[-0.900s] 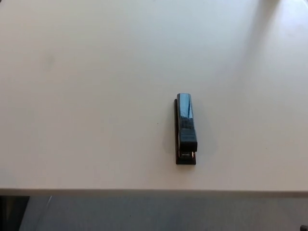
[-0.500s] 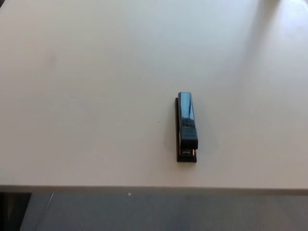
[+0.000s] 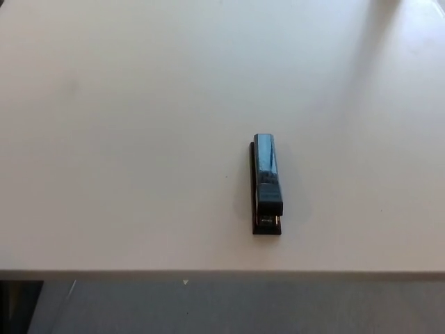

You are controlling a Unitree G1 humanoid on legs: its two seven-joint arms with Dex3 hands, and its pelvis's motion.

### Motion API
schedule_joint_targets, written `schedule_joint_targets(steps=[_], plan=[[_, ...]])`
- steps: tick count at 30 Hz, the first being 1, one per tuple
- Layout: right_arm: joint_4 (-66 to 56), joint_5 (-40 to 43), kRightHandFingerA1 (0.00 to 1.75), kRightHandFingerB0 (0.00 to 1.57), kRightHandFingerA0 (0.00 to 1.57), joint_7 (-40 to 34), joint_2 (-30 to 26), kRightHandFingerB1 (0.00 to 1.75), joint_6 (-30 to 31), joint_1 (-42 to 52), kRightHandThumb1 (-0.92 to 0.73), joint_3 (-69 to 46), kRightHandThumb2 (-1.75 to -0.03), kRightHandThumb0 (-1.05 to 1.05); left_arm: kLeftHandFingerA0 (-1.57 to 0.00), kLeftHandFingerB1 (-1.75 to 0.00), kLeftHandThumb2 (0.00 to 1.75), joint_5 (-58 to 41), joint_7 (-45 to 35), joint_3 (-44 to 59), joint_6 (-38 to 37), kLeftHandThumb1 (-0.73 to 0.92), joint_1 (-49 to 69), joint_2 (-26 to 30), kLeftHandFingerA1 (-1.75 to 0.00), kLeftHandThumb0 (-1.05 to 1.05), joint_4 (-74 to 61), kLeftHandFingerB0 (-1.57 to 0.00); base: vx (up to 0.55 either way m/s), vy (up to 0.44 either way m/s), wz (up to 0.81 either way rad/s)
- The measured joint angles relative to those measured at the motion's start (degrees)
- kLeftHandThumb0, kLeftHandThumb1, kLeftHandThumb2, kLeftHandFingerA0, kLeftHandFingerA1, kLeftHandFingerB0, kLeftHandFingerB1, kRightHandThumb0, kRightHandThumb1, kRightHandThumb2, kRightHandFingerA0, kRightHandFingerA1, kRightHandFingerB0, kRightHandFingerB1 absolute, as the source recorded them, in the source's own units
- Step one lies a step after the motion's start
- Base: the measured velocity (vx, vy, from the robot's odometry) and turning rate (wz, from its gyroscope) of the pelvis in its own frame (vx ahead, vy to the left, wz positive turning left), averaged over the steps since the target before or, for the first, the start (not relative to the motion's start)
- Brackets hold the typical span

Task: The robot uses its right hand to press on the stapler that is in the middle of the desk

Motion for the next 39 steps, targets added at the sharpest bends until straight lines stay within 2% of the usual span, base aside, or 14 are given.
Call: schedule_joint_targets(steps=[3,4,5,9,10,12,13,15,22,23,24,25,26,39], plan=[[-0.16,2.11,0.77,0.75,0.99,-1.91,-2.85,0.55,-0.34,0.28,-0.74,-5.03,-0.61,-0.08,-0.02,-0.23,0.95,0.0,0.0,0.0,0.0,0.92,-0.17,0.0,-0.23,-0.45,0.0,-0.01,0.0,0.0,0.0],[-0.36,2.94,0.76,0.79,1.02,-2.68,-4.16,0.69,-0.52,0.25,-0.74,-7.04,-0.62,-0.07,-0.02,-0.23,0.96,0.0,-0.01,0.0,0.0,0.92,-0.28,0.0,-0.24,-0.49,0.01,-0.02,0.0,0.0,0.0],[-0.6,3.62,0.77,0.76,1.01,-3.29,-5.27,0.57,-0.72,0.16,-0.76,-8.65,-0.62,-0.08,-0.02,-0.24,0.97,0.0,-0.01,0.0,0.0,0.92,-0.36,0.0,-0.26,-0.51,0.02,-0.03,0.0,0.0,0.0],[-2.59,5.88,0.95,0.7,1.08,-6.17,-10.52,0.6,-1.21,-1.32,-0.82,-14.32,-0.64,-0.05,-0.05,-0.24,0.94,0.0,-0.05,0.01,0.0,0.92,-0.64,0.05,-0.3,-0.5,0.2,-0.03,0.0,0.0,0.0],[-3.47,6.42,1.04,0.72,1.14,-6.93,-11.99,0.72,-1.39,-2.05,-0.82,-15.5,-0.66,-0.09,-0.06,-0.23,0.92,0.0,-0.08,0.01,0.0,0.92,-0.78,0.05,-0.29,-0.5,0.25,-0.03,0.0,0.0,0.0],[-6.91,7.26,0.95,0.72,1.15,-8.51,-14.98,0.67,-1.87,-4.12,-0.83,-17.58,-0.64,-0.04,-0.03,-0.24,0.97,0.0,-0.15,0.0,0.0,0.92,-0.98,0.14,-0.31,-0.52,0.32,-0.01,0.0,0.0,0.0],[-8.54,7.44,1.07,0.75,1.15,-9.04,-16.06,0.79,-2.11,-4.99,-0.85,-17.99,-0.64,-0.02,-0.04,-0.28,0.98,0.0,-0.17,0.0,0.0,0.92,-1.1,0.18,-0.34,-0.48,0.32,-0.02,0.0,0.0,0.0],[-13.13,7.67,1.07,0.75,1.15,-9.97,-17.72,0.79,-2.59,-6.81,-0.85,-18.61,-0.64,-0.02,-0.04,-0.28,0.98,0.01,-0.18,-0.02,0.0,0.92,-1.39,0.19,-0.34,-0.48,0.32,-0.02,0.0,0.0,0.0],[-26.05,9.07,1.07,0.75,1.15,-14.26,-19.24,0.79,-3.4,-10.8,-0.85,-20.53,-0.64,-0.02,-0.04,-0.28,0.98,0.02,-0.28,-0.13,0.0,0.92,-1.69,1.13,-0.34,-0.48,0.52,-0.02,0.0,0.0,0.0],[-27.4,9.27,1.09,0.78,1.14,-14.95,-19.48,0.82,-3.46,-10.96,-0.83,-20.83,-0.64,-0.04,-0.01,-0.33,1.04,0.01,-0.31,-0.14,0.0,0.87,-1.73,1.37,-0.39,-0.51,0.58,-0.01,0.0,0.0,0.0],[-29.27,9.43,1.38,0.73,1.1,-15.81,-19.58,1.08,-3.43,-11.34,-0.81,-20.81,-0.85,0.1,-0.04,-0.27,1.0,0.02,-0.32,-0.16,0.0,0.92,-1.76,1.6,-0.34,-0.47,0.68,-0.01,0.0,0.0,0.0],[-30.71,9.54,1.46,0.73,1.07,-15.91,-19.5,1.12,-3.17,-12.22,-0.81,-20.09,-0.87,0.12,-0.01,-0.32,1.06,0.02,-0.32,-0.14,0.01,0.88,-1.68,1.63,-0.38,-0.5,0.7,-0.01,0.0,0.0,0.0],[-32.73,9.7,1.38,0.75,1.12,-15.92,-19.33,1.11,-2.75,-13.63,-0.81,-18.76,-0.89,0.14,-0.01,-0.33,1.05,0.02,-0.34,-0.18,0.0,0.88,-1.7,1.59,-0.39,-0.5,0.69,-0.01,0.0,0.0,0.0],[-54.29,11.56,1.38,0.75,1.12,-16.27,-18.24,1.11,3.65,-26.03,-0.81,-4.29,-0.89,0.14,-0.01,-0.33,1.05,0.03,-0.45,-0.54,0.0,0.88,-1.61,1.54,-0.39,-0.5,0.68,-0.01,0.01,0.0,0.01]])
